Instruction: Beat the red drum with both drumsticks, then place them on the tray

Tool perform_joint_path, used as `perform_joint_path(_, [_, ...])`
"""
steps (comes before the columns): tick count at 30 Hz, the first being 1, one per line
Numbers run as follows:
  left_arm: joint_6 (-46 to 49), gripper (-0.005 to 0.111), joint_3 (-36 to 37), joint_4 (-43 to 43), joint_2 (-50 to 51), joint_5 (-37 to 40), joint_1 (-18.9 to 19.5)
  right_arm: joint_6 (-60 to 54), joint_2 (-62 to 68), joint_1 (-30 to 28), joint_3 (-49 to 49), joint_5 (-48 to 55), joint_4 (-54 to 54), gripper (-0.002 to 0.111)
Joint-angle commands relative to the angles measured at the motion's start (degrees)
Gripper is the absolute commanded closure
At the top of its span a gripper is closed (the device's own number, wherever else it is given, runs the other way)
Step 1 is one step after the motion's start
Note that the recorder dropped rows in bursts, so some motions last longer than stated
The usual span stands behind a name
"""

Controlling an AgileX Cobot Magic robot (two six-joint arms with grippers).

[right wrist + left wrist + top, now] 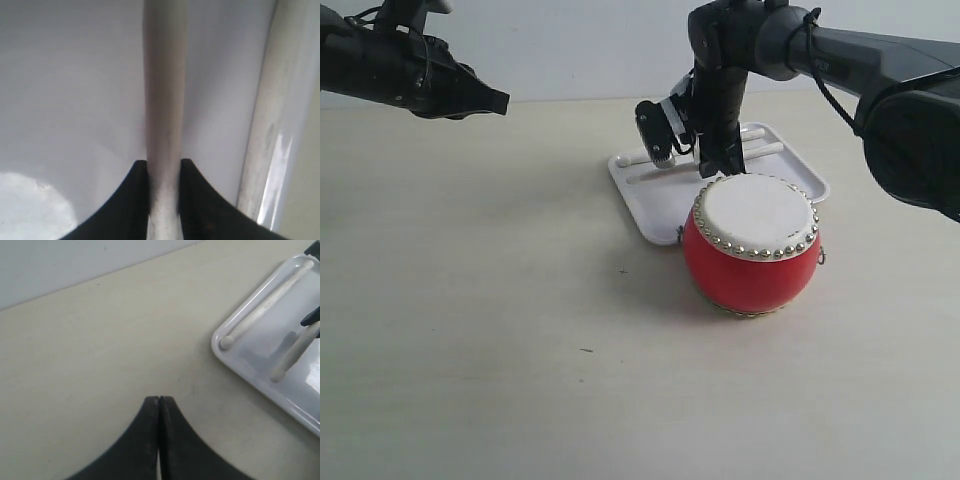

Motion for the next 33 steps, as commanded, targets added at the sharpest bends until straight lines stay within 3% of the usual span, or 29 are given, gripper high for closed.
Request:
perform_joint_path(1, [-0.19, 0.107, 0.08, 0.17, -0.64, 0.26, -0.19, 0.46, -0.29, 0.14, -0.39, -0.77, -0.56, 0.092])
perform_joint_path(16, [-0.32, 0.107, 0.08, -1.36, -1.66, 1.43, -0.19, 2.39, -1.41, 0.23, -0.39, -1.00, -0.45, 0.070])
perform_joint_path(22, [-0.32, 0.107, 0.08, -1.36, -2.79, 3.01, -0.19, 6.84, -6.15, 0.79, -0.39, -1.11, 1.87, 0.070])
perform_joint_path(27, [-0.07, 0.107, 0.49, -1.36, -4.27, 3.79, -0.19, 11.49, -11.45, 0.79, -0.39, -0.29, 12.25, 0.072])
perform_joint_path(30, [2.11, 0.107, 2.33, -2.68, -6.50, 3.33, -0.19, 18.45, -14.10, 0.79, -0.39, 2.10, 20.63, 0.078])
perform_joint_path(33, [8.09, 0.107, 5.95, -8.77, -9.78, 2.39, -0.19, 28.27, -16.33, 0.79, -0.39, 6.15, 26.76, 0.092])
